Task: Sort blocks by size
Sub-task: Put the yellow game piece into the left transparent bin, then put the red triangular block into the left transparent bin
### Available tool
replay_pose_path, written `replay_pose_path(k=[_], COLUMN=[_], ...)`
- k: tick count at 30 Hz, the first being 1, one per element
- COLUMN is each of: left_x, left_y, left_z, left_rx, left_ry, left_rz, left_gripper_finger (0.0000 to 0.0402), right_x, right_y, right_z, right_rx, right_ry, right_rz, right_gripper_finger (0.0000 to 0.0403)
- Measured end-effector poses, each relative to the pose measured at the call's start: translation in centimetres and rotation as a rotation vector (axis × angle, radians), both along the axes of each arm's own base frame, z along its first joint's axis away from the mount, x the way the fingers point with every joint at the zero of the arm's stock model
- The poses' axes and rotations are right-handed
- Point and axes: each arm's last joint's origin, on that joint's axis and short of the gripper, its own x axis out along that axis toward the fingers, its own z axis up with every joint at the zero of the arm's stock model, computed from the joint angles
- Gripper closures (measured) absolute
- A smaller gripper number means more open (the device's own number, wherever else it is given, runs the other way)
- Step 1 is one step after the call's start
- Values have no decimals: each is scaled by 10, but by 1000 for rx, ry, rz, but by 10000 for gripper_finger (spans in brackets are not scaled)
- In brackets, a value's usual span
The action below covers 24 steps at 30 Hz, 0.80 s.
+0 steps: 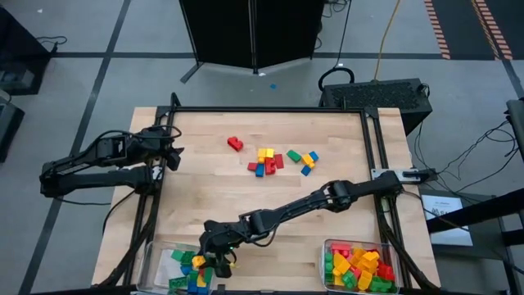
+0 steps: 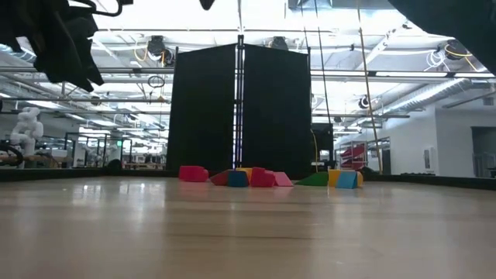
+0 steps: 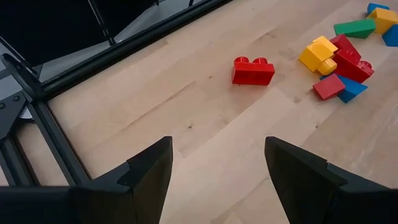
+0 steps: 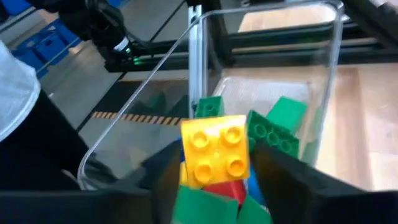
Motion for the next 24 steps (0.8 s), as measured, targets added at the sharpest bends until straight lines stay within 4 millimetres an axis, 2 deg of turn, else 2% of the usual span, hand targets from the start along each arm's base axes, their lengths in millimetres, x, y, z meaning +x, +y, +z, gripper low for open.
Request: replay_pose_path(k=[3, 5, 8, 11, 14, 17, 20, 24], left_x=[0, 0, 0, 0, 0, 0, 0, 0], left_y=[0, 0, 0, 0, 0, 0, 0, 0], left_z=[0, 0, 0, 0, 0, 0, 0, 0], left_rx=[0, 0, 0, 0, 0, 0, 0, 0], left_ry=[0, 0, 0, 0, 0, 0, 0, 0], left_rz=[0, 0, 0, -1, -1, -1, -1, -1], left_gripper_finger=[146, 146, 146, 146, 146, 146, 146, 146], right_x=[0, 0, -4, -14, -32, -55, -71, -79], right_y=[-1, -1, -4, -17, -43, -71, -104, -151], right_z=[4, 7, 25, 60, 99, 126, 132, 120], right_rx=[17, 42, 71, 64, -43, -247, -392, -446], right_ry=[4, 1, 4, 28, 77, 156, 291, 489], right_rz=[-30, -40, -55, -75, -155, -256, -348, -410], right_gripper_finger=[158, 135, 127, 139, 157, 171, 182, 188])
